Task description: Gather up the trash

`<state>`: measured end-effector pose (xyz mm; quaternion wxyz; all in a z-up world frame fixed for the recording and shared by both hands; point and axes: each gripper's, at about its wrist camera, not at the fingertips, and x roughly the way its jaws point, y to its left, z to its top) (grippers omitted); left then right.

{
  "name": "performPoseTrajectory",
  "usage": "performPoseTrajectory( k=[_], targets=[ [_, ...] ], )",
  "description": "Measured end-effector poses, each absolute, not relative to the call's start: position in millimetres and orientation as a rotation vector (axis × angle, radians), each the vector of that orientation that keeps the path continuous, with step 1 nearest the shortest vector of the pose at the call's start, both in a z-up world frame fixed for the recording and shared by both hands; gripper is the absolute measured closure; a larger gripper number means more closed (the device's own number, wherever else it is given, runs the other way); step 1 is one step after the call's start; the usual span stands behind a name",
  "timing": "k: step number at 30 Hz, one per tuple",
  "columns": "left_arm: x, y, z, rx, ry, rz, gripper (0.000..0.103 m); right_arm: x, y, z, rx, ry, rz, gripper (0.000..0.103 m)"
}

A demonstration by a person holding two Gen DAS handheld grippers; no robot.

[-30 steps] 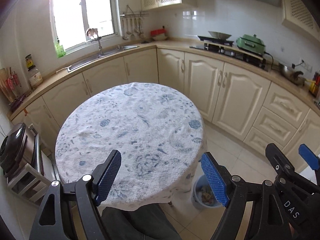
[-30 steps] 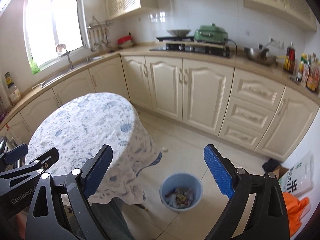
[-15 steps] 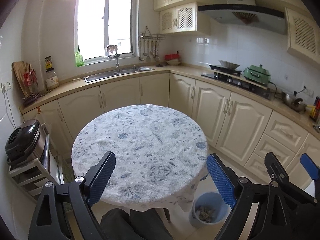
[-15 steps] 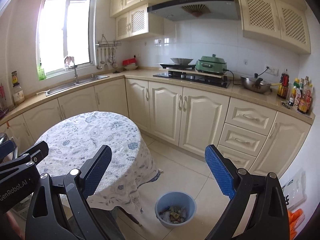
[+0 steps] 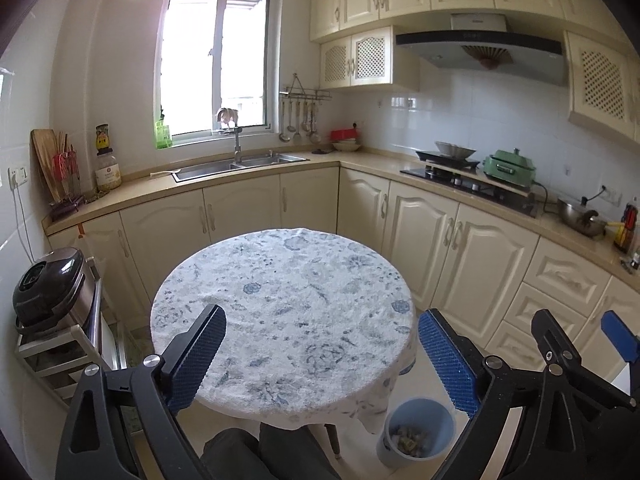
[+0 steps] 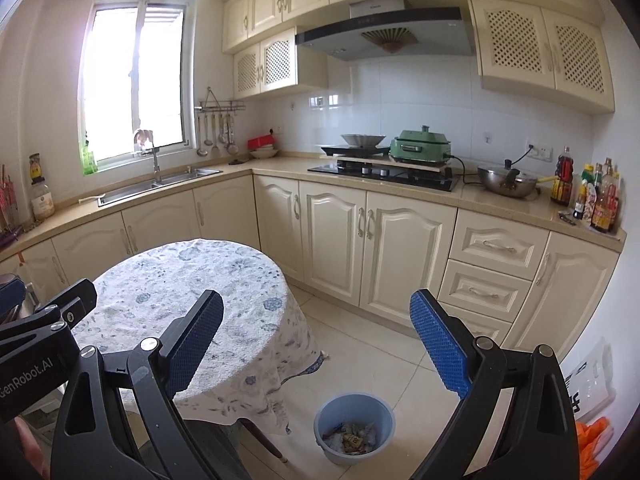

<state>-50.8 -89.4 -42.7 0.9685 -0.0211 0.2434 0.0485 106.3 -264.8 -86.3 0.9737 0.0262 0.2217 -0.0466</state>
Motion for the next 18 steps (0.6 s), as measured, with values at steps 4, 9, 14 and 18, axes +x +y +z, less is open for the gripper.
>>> performPoseTrajectory(
  k=[4, 9, 14, 18],
  targets=[
    [-51.2, -87.9, -41.3, -0.05, 0.482, 0.098, 0.003, 107.3, -267.4, -85.4, 0.055, 0.447, -0.087, 0.007],
    [-52.8, -89.9, -41.1, -0.039, 0.474, 0.092, 0.003, 107.3, -267.7, -85.1, 0.056, 0.451, -0.092, 0.007],
    [-51.4, -88.3, -44.4, -0.034, 0.473, 0.097, 0.003, 106.4, -265.9, -86.1, 0.062, 0.456, -0.089, 0.007],
    [-50.4, -87.4, -46.4, -0.036, 0.48, 0.098, 0.003, 106.2, -262.9, -86.5, 0.058, 0.464, -0.091, 0.007]
  ],
)
